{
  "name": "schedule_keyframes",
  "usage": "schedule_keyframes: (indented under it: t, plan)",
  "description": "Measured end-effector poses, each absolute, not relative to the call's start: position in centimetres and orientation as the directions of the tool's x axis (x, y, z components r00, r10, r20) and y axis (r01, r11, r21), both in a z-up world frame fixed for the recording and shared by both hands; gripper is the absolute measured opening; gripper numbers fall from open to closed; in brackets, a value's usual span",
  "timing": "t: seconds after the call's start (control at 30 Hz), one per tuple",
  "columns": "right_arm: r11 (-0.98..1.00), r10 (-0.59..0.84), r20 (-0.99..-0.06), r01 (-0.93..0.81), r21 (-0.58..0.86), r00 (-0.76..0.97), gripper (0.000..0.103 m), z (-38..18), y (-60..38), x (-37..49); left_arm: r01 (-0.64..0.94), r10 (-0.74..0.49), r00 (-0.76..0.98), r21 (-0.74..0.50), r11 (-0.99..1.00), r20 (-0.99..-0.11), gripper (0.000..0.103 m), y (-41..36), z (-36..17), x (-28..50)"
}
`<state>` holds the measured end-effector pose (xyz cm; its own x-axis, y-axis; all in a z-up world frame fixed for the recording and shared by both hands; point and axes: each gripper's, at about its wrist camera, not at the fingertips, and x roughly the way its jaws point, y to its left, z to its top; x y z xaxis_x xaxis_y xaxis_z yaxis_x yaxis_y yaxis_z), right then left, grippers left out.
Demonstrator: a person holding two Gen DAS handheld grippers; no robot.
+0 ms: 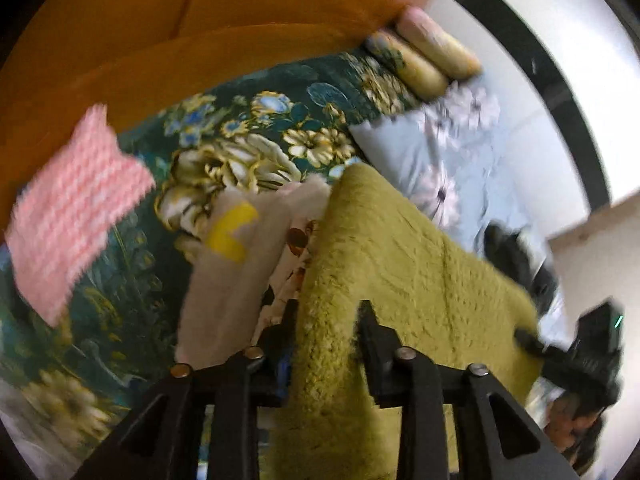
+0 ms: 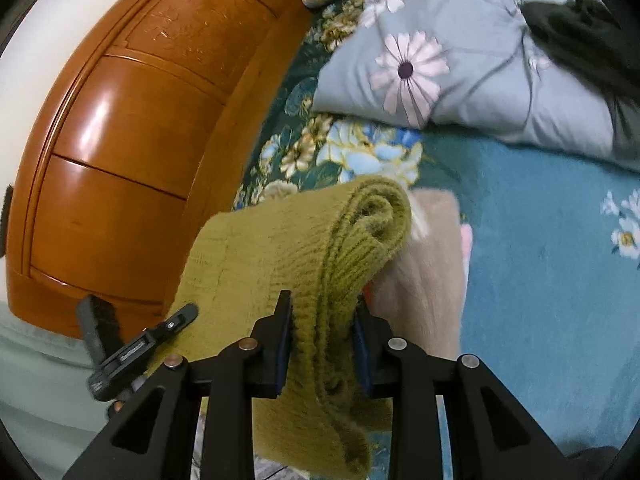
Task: Fold clothes
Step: 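Lift the folded sweater with both grippers and carry it to the clothes stack, then lower the sweater onto the beige and pink stack and open both grippers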
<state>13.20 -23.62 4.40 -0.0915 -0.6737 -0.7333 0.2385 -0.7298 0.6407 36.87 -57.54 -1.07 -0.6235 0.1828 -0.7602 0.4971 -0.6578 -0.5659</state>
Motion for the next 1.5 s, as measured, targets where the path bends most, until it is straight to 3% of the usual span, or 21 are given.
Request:
schedule_keyframes:
  t: [0.03, 0.1, 0.33, 0.43, 0.57, 0.63, 0.8, 0.97, 1.1, 1.3, 1.5]
  plan:
    - [-0.727, -0.675, -0.732, 0.244, 0.641, -0.089, 0.033, 4.5, -23.4, 13.2, 0.502, 0.16, -0.63, -0.555, -0.663, -0.76, 0.04, -57.5, -0.5, 37.4]
    - [-0.738, -0.661, -0.744, 0.263, 0.621, -0.097, 0.035, 5.1, -22.9, 13.1, 0.512, 0.114, -0.641, -0.534, -0.672, -0.759, 0.059, -57.3, 0.8, 38.5]
    - [-0.752, -0.634, -0.744, 0.391, 0.531, -0.209, 0.035, 9.3, -20.8, 14.1, 0.549, -0.045, -0.673, -0.458, -0.7, -0.738, 0.06, -56.6, 5.1, 42.3]
    - [-0.725, -0.633, -0.745, 0.497, 0.476, -0.21, 0.035, 10.2, -22.6, 16.5, 0.437, -0.039, -0.741, -0.436, -0.787, -0.671, 0.06, -51.7, 7.3, 43.4]
    - [-0.682, -0.64, -0.74, 0.596, 0.424, -0.206, 0.035, 9.4, -25.2, 19.9, 0.446, -0.095, -0.73, -0.366, -0.817, -0.677, 0.06, -48.7, 5.8, 43.3]
    - [-0.687, -0.608, -0.767, 0.62, 0.379, -0.204, 0.035, 7.9, -25.9, 20.8, 0.478, -0.124, -0.677, -0.305, -0.824, -0.725, 0.06, -48.3, 3.6, 42.5]
    - [-0.731, -0.557, -0.813, 0.564, 0.384, -0.17, 0.035, 4.2, -25.9, 20.2, 0.521, -0.089, -0.624, -0.328, -0.788, -0.776, 0.058, -49.1, 0.0, 41.8]
    - [-0.74, -0.549, -0.818, 0.554, 0.381, -0.171, 0.035, 4.2, -26.2, 19.9, 0.552, -0.12, -0.604, -0.305, -0.776, -0.788, 0.06, -48.8, -0.5, 41.5]
    - [-0.716, -0.594, -0.777, 0.576, 0.394, -0.207, 0.035, 6.0, -24.6, 22.0, 0.56, -0.165, -0.627, -0.293, -0.775, -0.762, 0.06, -47.1, 2.0, 43.1]
    - [-0.748, -0.61, -0.753, 0.495, 0.443, -0.247, 0.037, 4.7, -20.1, 25.5, 0.596, -0.174, -0.67, -0.383, -0.706, -0.722, 0.07, -44.6, 2.0, 47.3]
    - [-0.796, -0.58, -0.794, 0.33, 0.507, -0.182, 0.041, 0.1, -18.1, 26.4, 0.621, -0.137, -0.602, -0.354, -0.699, -0.787, 0.082, -41.3, -1.8, 48.1]
